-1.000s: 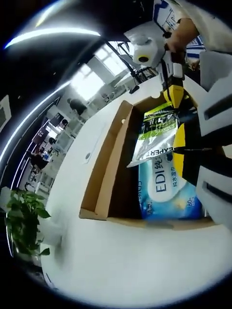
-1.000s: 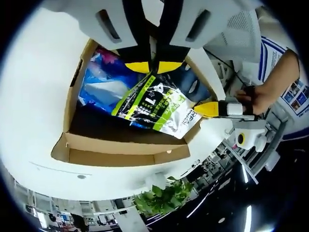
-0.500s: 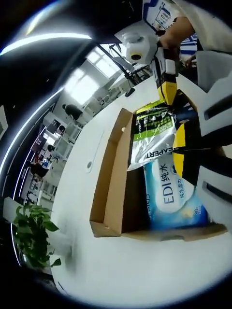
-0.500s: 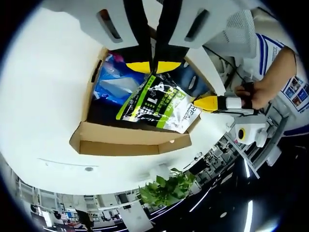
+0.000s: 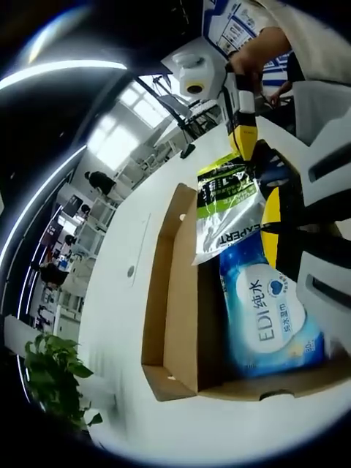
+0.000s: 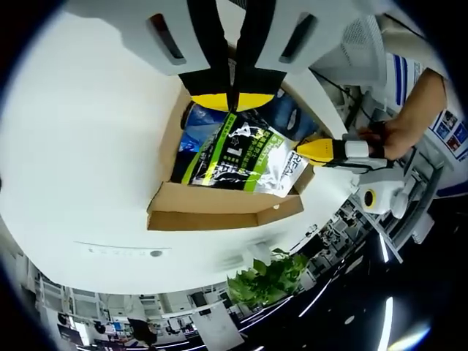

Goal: Operate the shoe box by opening the lid, removing the specified soft item, and placing it in the target area until the item is outside and the box remains undamaged.

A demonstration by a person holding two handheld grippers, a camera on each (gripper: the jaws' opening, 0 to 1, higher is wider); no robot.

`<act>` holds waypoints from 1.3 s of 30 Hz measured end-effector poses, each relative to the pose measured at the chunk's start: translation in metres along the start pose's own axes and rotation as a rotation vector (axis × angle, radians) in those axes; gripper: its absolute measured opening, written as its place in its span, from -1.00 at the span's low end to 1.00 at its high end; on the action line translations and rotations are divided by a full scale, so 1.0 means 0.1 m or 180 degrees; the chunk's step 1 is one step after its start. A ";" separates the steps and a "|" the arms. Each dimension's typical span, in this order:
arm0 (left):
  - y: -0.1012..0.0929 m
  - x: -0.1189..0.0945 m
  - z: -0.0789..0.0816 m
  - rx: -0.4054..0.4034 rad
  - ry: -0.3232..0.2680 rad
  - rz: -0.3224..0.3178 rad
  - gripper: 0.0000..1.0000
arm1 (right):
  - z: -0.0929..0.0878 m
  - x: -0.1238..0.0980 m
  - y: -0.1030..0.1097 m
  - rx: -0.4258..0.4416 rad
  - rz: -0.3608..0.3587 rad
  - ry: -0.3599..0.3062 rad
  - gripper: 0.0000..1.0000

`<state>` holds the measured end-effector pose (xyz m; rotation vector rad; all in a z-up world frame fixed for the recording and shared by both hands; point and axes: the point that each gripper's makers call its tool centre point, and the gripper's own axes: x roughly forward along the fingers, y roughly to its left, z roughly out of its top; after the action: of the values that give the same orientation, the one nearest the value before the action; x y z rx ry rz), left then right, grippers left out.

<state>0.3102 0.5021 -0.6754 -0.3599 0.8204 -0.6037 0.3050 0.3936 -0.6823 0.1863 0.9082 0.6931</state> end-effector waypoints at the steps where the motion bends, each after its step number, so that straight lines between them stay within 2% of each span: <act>1: -0.02 0.02 0.00 0.0014 0.0008 -0.0007 -1.00 | 0.00 -0.02 -0.02 0.0003 -0.0010 0.0005 -1.00; 25: -0.54 0.55 0.10 0.0232 0.0159 -0.0187 -1.00 | 0.10 -0.47 -0.65 0.0261 -0.0344 -0.0140 -1.00; 39: -0.86 0.86 0.07 0.0374 0.0316 -0.0261 -1.00 | 0.14 -0.74 -0.99 0.0365 -0.0500 -0.0227 -1.00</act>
<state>0.3303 0.3821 -0.6751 -0.2588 0.8639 -0.7476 0.3321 0.2734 -0.6669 0.2375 0.8847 0.4863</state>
